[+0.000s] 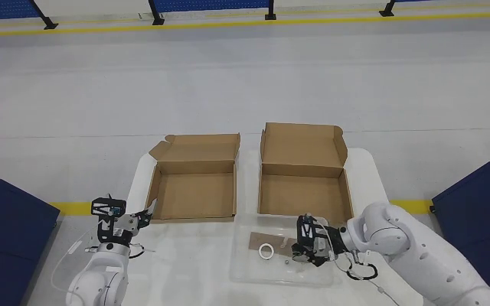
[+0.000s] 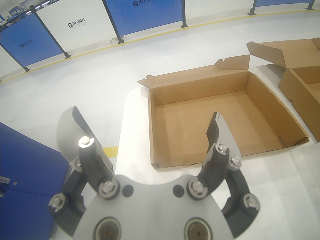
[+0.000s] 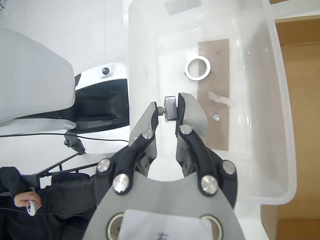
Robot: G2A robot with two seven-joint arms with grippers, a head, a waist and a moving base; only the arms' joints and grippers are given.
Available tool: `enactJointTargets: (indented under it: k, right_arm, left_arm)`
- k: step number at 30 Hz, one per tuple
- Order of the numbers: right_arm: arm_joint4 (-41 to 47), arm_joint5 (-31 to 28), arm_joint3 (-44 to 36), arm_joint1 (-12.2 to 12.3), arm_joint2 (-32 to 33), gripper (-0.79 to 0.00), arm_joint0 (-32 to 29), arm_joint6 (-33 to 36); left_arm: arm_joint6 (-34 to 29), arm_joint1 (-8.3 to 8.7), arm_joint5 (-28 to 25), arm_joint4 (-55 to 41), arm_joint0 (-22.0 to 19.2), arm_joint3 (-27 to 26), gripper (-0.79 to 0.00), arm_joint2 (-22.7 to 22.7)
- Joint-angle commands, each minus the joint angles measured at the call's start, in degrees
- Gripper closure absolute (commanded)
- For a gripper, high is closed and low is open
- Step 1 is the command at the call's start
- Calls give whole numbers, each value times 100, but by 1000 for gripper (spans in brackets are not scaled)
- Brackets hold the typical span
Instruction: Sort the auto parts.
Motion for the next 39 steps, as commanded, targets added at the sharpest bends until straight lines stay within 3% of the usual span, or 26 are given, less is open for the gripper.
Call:
enactJointTargets:
  k: [1,5,15,27,39]
  right_arm:
    - [413,-235,183,12,75,0,13,-178]
    - [1477,-955,596,92,168,0,16,-448]
    - [3904,-972,194,370,-433,0,261,-463]
    - [4052,-934,128,371,-449,0,254,-596]
    - [5655,-972,259,664,209,0,-177,-464]
  left_arm:
    - [0,0,0,0,0,0,-785,0]
    - [0,0,0,0,0,0,-785,0]
    - [0,0,0,0,0,0,-785,0]
    - [0,0,0,0,0,0,-785,0]
    - [0,0,0,0,0,0,-785,0]
